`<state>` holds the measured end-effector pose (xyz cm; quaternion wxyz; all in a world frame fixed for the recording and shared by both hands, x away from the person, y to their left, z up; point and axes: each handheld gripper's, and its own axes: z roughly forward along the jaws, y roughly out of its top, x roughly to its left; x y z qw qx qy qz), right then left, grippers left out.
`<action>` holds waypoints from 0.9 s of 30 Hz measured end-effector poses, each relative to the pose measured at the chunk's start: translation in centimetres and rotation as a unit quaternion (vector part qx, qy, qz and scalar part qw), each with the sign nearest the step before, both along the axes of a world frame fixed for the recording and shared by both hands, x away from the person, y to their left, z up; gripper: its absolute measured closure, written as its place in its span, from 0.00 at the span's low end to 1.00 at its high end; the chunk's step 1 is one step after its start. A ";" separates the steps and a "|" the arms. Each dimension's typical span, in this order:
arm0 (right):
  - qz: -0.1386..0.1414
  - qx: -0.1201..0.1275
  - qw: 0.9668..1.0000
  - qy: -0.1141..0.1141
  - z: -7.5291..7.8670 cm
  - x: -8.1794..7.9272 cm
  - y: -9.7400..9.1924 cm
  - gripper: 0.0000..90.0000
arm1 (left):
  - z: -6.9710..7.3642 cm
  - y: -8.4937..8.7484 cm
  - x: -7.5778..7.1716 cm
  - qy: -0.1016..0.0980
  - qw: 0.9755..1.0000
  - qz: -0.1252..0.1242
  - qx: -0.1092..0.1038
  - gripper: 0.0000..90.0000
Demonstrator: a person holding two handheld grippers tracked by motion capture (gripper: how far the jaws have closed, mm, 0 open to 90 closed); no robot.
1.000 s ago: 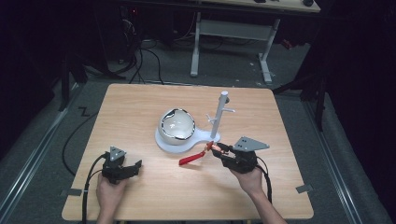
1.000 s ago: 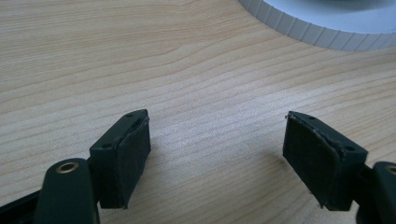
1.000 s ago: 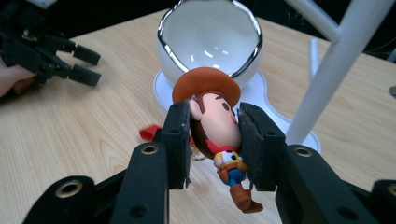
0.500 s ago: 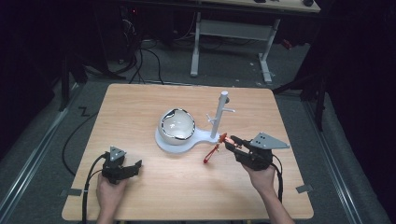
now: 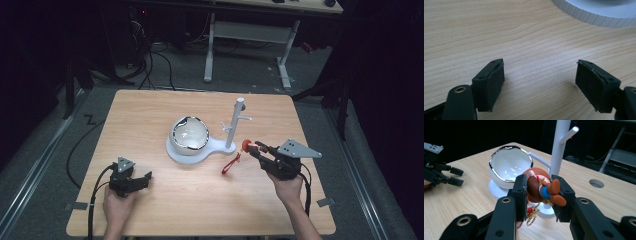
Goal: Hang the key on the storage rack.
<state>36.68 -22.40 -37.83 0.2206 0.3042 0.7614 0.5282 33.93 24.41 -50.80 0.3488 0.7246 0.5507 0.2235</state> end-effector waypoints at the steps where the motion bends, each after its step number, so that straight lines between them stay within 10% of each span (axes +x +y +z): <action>1: -0.001 0.002 1.000 -0.003 0.2 0.0 -0.1 0.75 | 0.0 0.0 0.0 0.000 1.000 0.000 0.000 0.27; 27: -0.019 0.027 0.999 -0.034 3.8 1.1 -1.7 0.75 | 0.0 0.0 0.0 0.000 1.000 0.000 0.000 0.26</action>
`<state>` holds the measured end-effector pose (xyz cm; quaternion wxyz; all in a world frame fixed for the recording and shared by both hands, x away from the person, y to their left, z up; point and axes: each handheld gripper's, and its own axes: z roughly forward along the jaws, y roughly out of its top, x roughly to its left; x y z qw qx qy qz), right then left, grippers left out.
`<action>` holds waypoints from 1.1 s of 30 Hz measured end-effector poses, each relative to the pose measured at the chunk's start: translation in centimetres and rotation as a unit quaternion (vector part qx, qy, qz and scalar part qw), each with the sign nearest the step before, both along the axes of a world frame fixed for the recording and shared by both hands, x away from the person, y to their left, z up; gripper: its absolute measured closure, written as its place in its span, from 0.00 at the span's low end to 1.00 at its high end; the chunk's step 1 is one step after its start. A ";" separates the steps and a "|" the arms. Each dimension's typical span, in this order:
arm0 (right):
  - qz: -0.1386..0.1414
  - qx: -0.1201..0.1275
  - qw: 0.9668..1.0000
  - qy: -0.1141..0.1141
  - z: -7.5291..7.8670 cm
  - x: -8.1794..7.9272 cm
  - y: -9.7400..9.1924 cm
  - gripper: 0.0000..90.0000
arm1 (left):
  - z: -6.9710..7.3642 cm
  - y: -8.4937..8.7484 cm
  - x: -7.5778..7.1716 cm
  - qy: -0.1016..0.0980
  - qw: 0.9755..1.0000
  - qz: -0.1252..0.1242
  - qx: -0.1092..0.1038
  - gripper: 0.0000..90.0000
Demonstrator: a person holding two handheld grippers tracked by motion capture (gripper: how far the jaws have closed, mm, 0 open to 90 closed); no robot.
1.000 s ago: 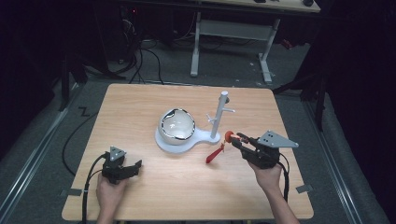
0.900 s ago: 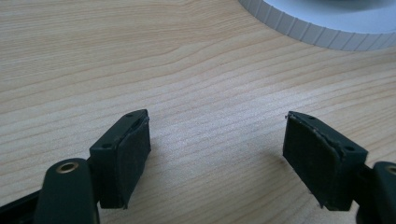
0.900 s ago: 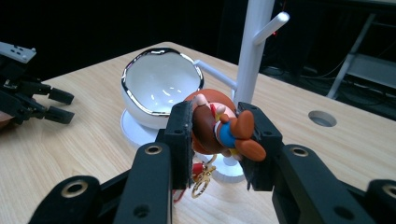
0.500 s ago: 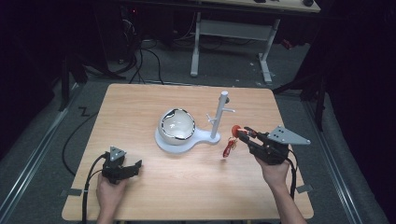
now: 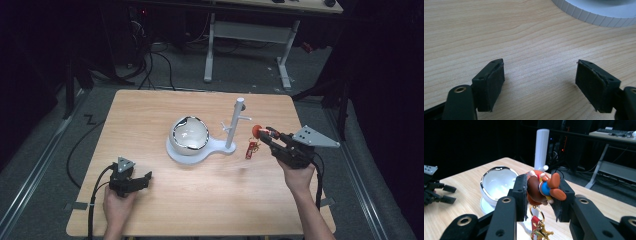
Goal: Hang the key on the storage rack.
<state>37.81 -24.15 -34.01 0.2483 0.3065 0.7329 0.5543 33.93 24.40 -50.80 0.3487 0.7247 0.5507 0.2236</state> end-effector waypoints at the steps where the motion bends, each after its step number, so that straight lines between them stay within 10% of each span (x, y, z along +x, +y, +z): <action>1: 0.000 0.000 1.000 -0.002 0.2 0.1 0.0 0.75 | 0.0 0.0 0.0 0.000 1.000 0.000 0.000 0.27; 33: -0.003 0.013 1.000 -0.023 4.0 2.7 0.6 0.75 | 0.0 0.0 0.0 0.001 1.000 0.000 -0.001 0.27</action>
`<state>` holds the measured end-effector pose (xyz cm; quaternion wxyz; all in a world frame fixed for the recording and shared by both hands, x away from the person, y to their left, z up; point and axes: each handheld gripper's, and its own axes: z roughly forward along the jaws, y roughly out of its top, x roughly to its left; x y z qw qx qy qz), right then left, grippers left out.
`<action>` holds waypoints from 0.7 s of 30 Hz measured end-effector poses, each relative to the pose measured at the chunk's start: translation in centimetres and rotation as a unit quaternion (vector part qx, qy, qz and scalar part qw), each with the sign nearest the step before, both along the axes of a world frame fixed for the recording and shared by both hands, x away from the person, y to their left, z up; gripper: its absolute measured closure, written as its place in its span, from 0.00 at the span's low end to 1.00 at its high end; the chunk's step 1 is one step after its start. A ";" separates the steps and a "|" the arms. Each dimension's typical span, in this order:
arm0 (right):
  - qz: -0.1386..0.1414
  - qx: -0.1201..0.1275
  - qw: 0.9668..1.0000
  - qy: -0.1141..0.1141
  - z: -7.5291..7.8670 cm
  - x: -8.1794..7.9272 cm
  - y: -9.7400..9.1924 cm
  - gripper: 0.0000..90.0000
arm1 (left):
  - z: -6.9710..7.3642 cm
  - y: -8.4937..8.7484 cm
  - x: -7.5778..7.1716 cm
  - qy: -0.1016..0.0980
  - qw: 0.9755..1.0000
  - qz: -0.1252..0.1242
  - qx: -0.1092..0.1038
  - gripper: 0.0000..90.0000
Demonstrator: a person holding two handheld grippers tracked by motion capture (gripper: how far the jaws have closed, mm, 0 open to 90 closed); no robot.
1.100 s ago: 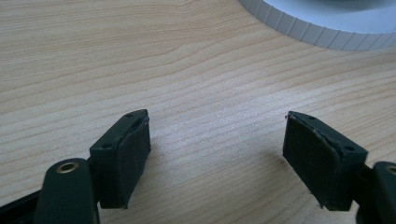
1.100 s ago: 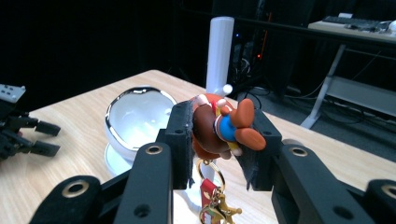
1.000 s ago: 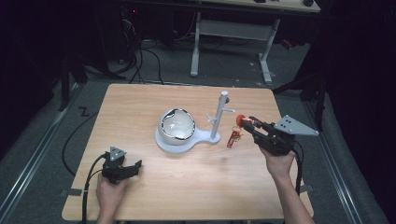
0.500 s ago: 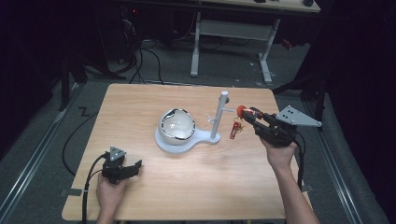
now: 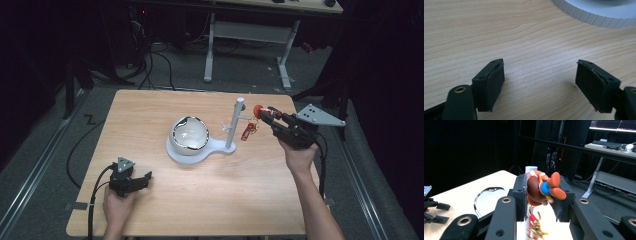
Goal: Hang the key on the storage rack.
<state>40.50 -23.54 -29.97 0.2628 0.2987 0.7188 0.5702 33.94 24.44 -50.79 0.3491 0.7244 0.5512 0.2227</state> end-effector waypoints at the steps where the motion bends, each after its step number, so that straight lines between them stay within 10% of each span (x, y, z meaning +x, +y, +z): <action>1: 0.000 0.000 1.000 -0.001 0.1 0.1 0.0 0.75 | 0.0 0.0 0.0 0.000 1.000 0.000 0.000 0.27; 21: -0.003 -0.004 1.000 0.015 -0.5 1.9 1.3 0.75 | 0.0 0.0 0.0 0.000 1.000 0.000 -0.001 0.26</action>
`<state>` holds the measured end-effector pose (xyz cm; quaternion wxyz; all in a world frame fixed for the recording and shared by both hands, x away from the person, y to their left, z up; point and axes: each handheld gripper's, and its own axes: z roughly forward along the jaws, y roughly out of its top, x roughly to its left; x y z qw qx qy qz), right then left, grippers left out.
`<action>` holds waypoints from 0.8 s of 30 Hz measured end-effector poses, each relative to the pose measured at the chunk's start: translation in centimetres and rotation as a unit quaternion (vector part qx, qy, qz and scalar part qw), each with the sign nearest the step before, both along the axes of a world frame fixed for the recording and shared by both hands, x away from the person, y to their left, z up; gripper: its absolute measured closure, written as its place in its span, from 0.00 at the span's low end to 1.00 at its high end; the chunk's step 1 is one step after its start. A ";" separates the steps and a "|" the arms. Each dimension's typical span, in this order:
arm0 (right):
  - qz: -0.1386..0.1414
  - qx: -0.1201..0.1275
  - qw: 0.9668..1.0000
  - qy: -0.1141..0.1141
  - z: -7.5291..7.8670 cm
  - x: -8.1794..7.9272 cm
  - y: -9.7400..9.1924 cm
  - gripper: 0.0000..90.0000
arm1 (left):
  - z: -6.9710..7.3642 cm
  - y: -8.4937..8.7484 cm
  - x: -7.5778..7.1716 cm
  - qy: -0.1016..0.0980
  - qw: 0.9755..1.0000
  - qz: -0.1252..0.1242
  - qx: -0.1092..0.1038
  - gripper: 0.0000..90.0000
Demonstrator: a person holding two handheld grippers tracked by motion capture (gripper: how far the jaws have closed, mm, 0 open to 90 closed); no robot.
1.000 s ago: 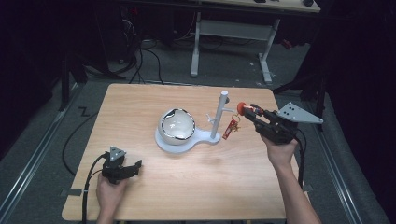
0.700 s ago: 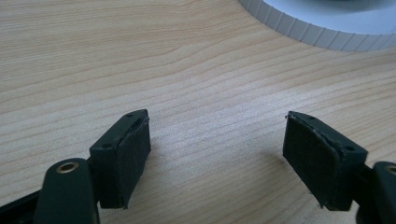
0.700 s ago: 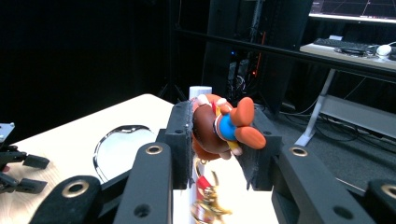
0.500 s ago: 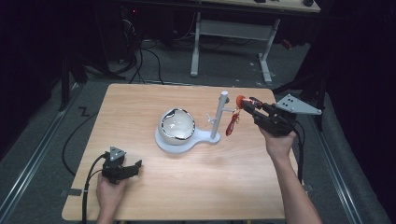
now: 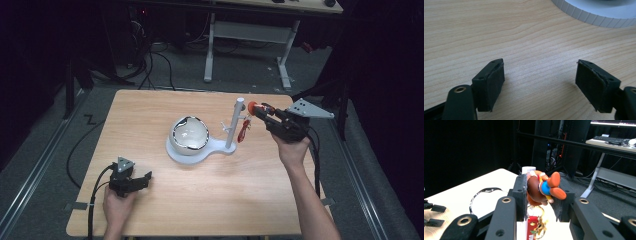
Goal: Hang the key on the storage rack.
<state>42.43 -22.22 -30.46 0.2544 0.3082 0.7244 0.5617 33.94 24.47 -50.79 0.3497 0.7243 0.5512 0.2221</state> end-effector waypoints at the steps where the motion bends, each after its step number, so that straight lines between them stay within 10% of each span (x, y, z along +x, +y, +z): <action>1: -0.001 0.000 1.000 0.002 -0.1 0.0 0.0 0.75 | 0.0 0.0 0.0 0.000 1.000 0.000 0.000 0.27; 24: -0.018 -0.002 0.999 0.034 -2.5 0.9 -0.7 0.75 | 0.0 0.0 0.0 0.000 1.000 0.000 0.000 0.27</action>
